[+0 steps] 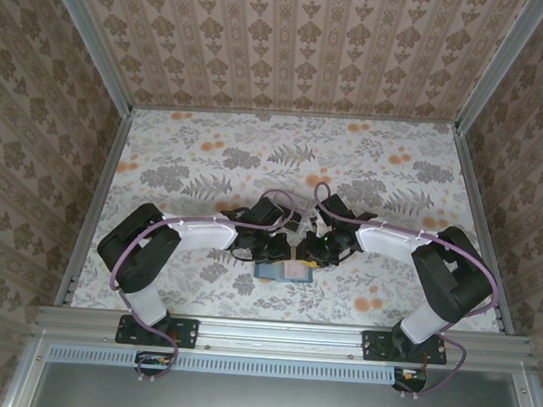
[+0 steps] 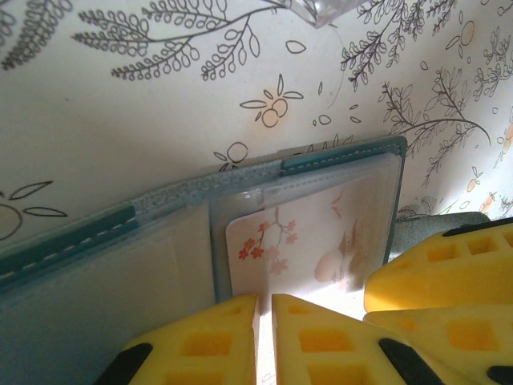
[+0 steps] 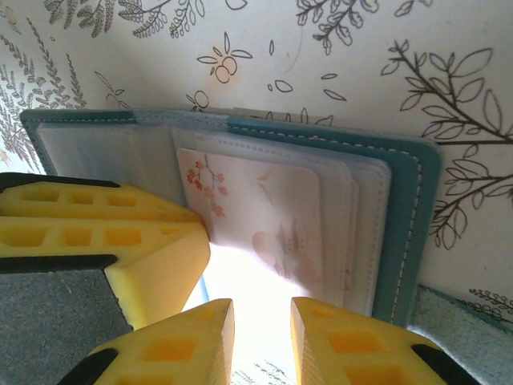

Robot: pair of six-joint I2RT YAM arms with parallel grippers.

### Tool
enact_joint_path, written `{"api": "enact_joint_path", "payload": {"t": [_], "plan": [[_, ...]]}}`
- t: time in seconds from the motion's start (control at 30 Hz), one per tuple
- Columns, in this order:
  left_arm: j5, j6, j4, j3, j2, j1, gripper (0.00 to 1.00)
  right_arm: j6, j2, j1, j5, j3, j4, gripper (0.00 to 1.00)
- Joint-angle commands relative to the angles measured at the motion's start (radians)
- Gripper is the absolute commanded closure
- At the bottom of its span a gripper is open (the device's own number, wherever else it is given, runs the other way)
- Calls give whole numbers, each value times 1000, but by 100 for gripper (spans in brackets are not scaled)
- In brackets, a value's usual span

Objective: Take the credit cards out of the card holder

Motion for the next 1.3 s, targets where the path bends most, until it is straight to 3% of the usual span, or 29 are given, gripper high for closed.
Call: {"api": "enact_joint_path", "payload": {"t": [0.0, 0.23, 0.5, 1.07, 1.27], "plan": [[-12, 27, -44, 9, 21, 2, 87, 24, 30, 7, -25, 11, 25, 74], [-72, 77, -156, 43, 20, 1, 86, -9, 45, 9, 49, 15, -61, 74], [-125, 141, -251, 106, 42, 10, 85, -22, 28, 9, 61, 15, -92, 67], [60, -21, 74, -11, 16, 19, 81, -16, 22, 11, 58, 3, -89, 70], [-13, -14, -10, -7, -31, 15, 80, -16, 19, 10, 61, 3, -93, 70]]}}
